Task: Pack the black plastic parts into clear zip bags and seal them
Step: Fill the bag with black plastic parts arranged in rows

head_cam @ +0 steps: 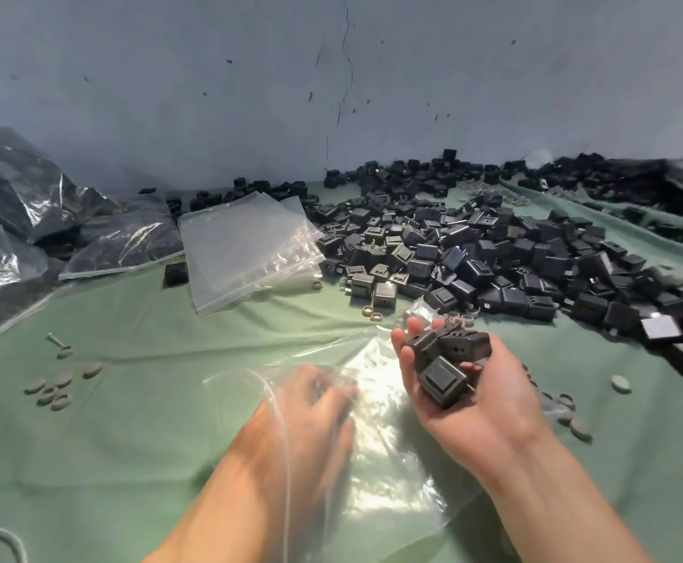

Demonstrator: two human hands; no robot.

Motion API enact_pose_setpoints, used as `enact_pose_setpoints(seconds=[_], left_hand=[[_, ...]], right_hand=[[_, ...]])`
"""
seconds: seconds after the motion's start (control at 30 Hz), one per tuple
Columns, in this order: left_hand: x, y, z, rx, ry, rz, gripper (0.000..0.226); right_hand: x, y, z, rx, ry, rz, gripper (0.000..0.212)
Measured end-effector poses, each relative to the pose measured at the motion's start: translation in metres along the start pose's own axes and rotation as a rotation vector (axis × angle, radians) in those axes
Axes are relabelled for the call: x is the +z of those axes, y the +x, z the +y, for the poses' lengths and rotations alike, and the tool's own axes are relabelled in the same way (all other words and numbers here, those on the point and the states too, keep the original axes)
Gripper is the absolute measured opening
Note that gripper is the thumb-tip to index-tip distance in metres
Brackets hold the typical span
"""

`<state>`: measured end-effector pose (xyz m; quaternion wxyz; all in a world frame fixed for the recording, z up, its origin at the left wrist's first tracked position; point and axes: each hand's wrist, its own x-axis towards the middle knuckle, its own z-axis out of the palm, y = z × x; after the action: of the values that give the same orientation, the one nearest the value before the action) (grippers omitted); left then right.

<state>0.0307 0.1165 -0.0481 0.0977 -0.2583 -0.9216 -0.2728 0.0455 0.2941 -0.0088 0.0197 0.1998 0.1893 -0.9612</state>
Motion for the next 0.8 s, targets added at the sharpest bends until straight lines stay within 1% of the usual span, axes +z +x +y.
enact_pose_setpoints(seconds=[0.07, 0.1, 0.13, 0.17, 0.2, 0.23, 0.27, 0.3, 0.33, 0.37, 0.4, 0.43, 0.5, 0.53, 0.57, 0.63, 0.67, 0.7, 0.73, 0.77, 0.8], left_hand=[[-0.008, -0.008, 0.011, 0.059, 0.015, 0.009, 0.030], [-0.012, -0.014, 0.015, 0.070, 0.037, 0.020, 0.028], [-0.014, -0.020, 0.022, 0.064, 0.008, 0.044, 0.019], [-0.015, -0.024, 0.023, 0.052, 0.055, 0.001, 0.009], [-0.016, -0.024, 0.025, 0.045, 0.117, -0.110, 0.021], [-0.018, -0.021, 0.028, -0.013, 0.170, -0.193, 0.036], [-0.018, -0.017, 0.024, -0.015, 0.199, -0.174, 0.041], [-0.017, -0.016, 0.021, 0.012, 0.174, -0.123, 0.041], [-0.017, -0.012, 0.020, 0.005, 0.134, -0.098, 0.039], [-0.016, -0.011, 0.020, 0.028, 0.028, -0.119, 0.040], [-0.018, -0.008, 0.023, 0.058, 0.015, -0.110, 0.042], [-0.016, -0.007, 0.022, 0.114, 0.068, -0.106, 0.043], [-0.008, -0.003, 0.020, 0.070, 0.099, -0.048, 0.046], [-0.013, -0.001, 0.020, 0.038, 0.113, -0.085, 0.049], [-0.008, 0.000, 0.022, 0.027, 0.073, -0.133, 0.051], [0.005, 0.004, 0.019, 0.075, 0.080, -0.086, 0.055], [0.002, 0.009, 0.021, 0.056, 0.114, -0.090, 0.058], [0.004, 0.009, 0.022, 0.026, 0.059, -0.093, 0.063], [0.005, 0.006, 0.024, 0.031, -0.013, -0.118, 0.068], [0.002, 0.002, 0.023, 0.087, 0.113, -0.158, 0.067], [-0.009, 0.001, 0.016, 0.081, 0.184, -0.184, 0.059]], right_hand=[[0.003, 0.002, -0.001, 0.025, -0.029, -0.007, 0.026], [0.004, 0.003, -0.001, 0.048, -0.046, -0.009, 0.025], [0.004, 0.003, 0.000, 0.078, -0.061, -0.006, 0.024], [0.004, 0.004, 0.003, 0.109, -0.073, 0.001, 0.023], [0.004, 0.004, 0.004, 0.137, -0.087, 0.006, 0.022], [0.005, 0.004, 0.005, 0.158, -0.099, 0.009, 0.022], [0.007, 0.005, 0.006, 0.173, -0.109, 0.013, 0.022], [0.009, 0.005, 0.007, 0.183, -0.116, 0.014, 0.023], [0.010, 0.006, 0.008, 0.186, -0.115, 0.022, 0.024], [0.011, 0.006, 0.009, 0.186, -0.106, 0.030, 0.025], [0.010, 0.007, 0.009, 0.182, -0.092, 0.036, 0.023], [0.010, 0.006, 0.008, 0.177, -0.082, 0.037, 0.021], [0.010, 0.006, 0.003, 0.153, -0.073, 0.036, 0.022], [0.010, 0.006, 0.000, 0.133, -0.071, 0.038, 0.023], [0.009, 0.006, -0.004, 0.109, -0.069, 0.036, 0.023], [0.009, 0.005, -0.015, 0.047, -0.054, 0.014, 0.024], [0.010, 0.004, -0.021, 0.015, -0.041, 0.000, 0.025], [0.011, 0.002, -0.026, -0.014, -0.026, -0.012, 0.026], [0.013, 0.000, -0.030, -0.038, -0.015, -0.020, 0.028], [0.014, -0.001, -0.034, -0.056, -0.011, -0.025, 0.030], [0.014, -0.001, -0.037, -0.065, -0.011, -0.026, 0.031]])
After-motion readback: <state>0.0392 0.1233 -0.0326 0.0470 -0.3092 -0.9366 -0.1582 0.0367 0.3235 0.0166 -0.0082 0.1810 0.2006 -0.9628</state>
